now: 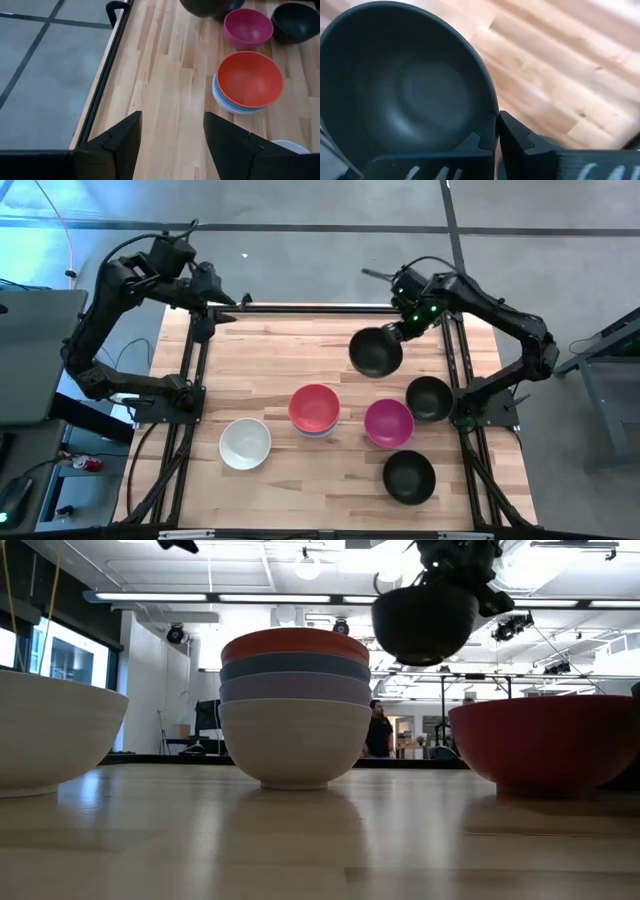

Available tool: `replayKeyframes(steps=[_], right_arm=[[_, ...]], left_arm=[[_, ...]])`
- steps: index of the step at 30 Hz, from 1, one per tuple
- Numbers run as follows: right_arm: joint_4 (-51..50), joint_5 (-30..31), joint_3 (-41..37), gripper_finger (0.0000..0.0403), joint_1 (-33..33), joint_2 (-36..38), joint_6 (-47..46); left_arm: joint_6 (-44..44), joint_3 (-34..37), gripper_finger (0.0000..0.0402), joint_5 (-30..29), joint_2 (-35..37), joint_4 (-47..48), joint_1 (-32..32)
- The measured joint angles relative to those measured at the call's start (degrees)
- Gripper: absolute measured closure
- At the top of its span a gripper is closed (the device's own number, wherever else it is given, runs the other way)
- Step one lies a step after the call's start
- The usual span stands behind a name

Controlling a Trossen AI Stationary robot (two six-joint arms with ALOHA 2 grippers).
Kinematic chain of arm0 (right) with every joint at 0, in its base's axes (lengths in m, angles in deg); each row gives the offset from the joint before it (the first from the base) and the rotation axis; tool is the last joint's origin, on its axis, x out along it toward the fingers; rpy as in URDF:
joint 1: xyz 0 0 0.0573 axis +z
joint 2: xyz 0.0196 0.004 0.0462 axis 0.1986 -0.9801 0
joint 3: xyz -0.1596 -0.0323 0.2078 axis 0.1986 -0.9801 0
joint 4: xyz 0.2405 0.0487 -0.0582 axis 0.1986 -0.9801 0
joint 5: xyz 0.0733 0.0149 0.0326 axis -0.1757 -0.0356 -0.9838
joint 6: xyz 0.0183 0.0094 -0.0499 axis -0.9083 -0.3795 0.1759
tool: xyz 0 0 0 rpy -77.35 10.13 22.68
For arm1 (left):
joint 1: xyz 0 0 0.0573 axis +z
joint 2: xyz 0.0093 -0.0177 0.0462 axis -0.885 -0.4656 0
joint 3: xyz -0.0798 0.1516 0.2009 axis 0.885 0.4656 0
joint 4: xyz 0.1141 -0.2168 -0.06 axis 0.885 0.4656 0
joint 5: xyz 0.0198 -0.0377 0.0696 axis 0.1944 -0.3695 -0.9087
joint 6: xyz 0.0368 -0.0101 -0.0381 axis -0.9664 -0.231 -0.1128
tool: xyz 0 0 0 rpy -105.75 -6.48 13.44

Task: Nest bowls inside each other
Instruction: Stack the top black bowl on top of the red bowl

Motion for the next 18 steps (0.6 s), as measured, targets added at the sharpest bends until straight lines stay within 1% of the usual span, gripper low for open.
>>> replayKeyframes(steps=[5, 9, 12, 18], right_arm=[[3.03, -2.36, 0.25, 0.0403, 5.21, -4.07, -2.49], [3.81, -2.77, 5.24, 0.0403, 8.56, -9.67, -2.48], [2.10, -2.85, 12.57, 0.0403, 10.63, -15.32, -1.28], [-6.10, -2.90, 31.85, 0.0403, 14.60, -28.03, 0.73]], left_arm=[[0.14, 0.00, 0.0202, 0.01, 1.64, 1.50, 0.00], [0.12, 0.00, 0.0202, 0.01, 3.13, 2.25, 0.00], [-0.02, 0.00, 0.0202, 0.00, 4.18, 2.78, 0.00], [-0.04, 0.00, 0.0202, -0.01, 6.30, 3.35, 0.00]])
